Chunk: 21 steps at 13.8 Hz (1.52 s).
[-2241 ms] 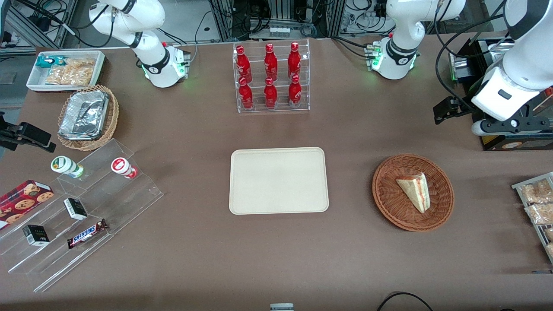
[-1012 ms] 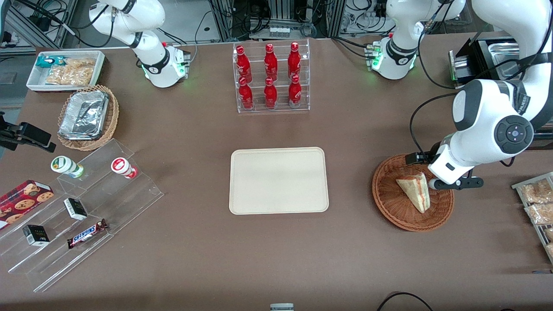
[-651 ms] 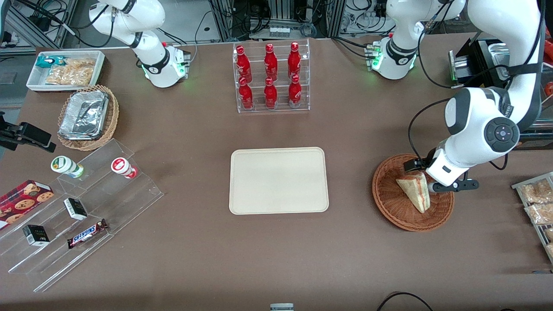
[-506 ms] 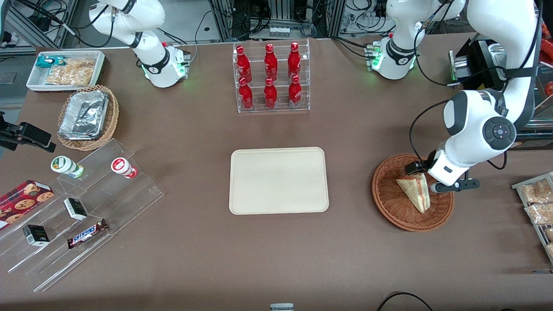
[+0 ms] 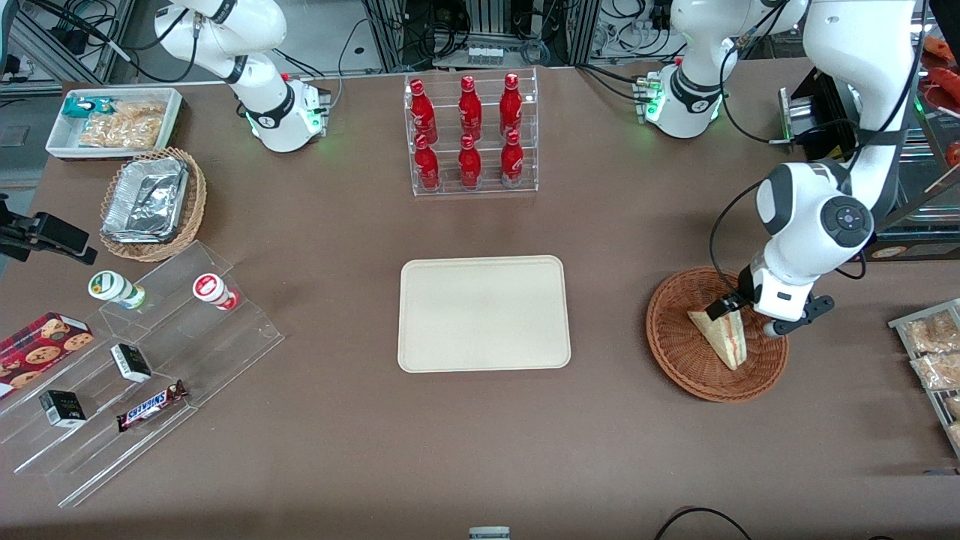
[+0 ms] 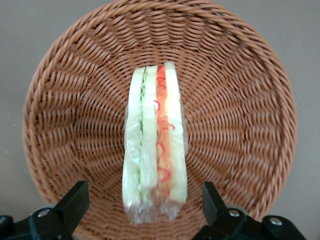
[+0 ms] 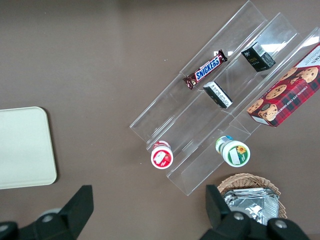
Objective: Place sandwich from basket to tray
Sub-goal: 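Lower the left gripper and close it on the wrapped sandwich, then lift the sandwich and carry it with the left gripper over the cream tray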
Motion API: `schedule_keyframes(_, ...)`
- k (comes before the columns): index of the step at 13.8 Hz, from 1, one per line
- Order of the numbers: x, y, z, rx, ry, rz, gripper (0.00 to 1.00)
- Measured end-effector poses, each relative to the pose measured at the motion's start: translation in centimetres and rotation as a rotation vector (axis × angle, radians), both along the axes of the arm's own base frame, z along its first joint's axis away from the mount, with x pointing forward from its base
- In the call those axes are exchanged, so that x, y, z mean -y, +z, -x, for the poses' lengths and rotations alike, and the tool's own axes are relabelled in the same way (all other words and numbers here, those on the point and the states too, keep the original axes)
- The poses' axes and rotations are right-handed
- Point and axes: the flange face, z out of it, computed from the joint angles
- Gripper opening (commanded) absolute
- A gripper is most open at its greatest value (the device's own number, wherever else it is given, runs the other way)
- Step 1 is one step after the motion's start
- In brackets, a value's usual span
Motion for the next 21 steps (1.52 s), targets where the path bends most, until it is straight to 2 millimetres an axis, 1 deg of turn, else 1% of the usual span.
schedule_keyframes(1, 0.0, -1.2, 0.0, 0.003, 0.043, 0.003, 1.00)
schedule_keyframes(2, 0.0, -2.4, -0.1, 0.001, 0.077, 0.006, 0.92)
schedule_keyframes(3, 0.0, -3.5, -0.1, -0.005, 0.109, 0.008, 0.44)
schedule_keyframes(4, 0.0, -4.3, 0.0, -0.012, 0.147, 0.009, 0.11)
schedule_keyframes(5, 0.0, -4.6, 0.0, -0.014, 0.178, 0.011, 0.05)
schedule_keyframes(7, 0.2, -4.0, -0.4, -0.003, 0.181, 0.012, 0.03)
schedule_keyframes(9, 0.6, -2.6, -1.0, -0.016, 0.110, 0.008, 0.04)
schedule_keyframes(10, 0.9, -1.3, -1.4, -0.042, 0.052, 0.004, 0.07)
schedule_keyframes(11, 1.3, 0.4, -2.0, -0.071, -0.024, 0.000, 0.08)
schedule_keyframes(12, 2.0, 2.2, -2.5, -0.104, -0.119, 0.000, 0.08)
schedule_keyframes(13, 3.2, 3.9, -3.0, -0.132, -0.198, 0.000, 0.09)
schedule_keyframes(14, 4.9, 5.3, -3.3, -0.145, -0.257, 0.000, 0.08)
schedule_keyframes(15, 7.2, 6.1, -3.4, -0.146, -0.301, -0.001, 0.07)
schedule_keyframes(16, 10.3, 6.4, -3.1, -0.149, -0.348, -0.003, 0.07)
schedule_keyframes(18, 17.2, 5.9, -1.8, -0.156, -0.421, -0.010, 0.07)
schedule_keyframes(21, 27.4, 4.2, 0.5, -0.164, -0.438, -0.021, 0.06)
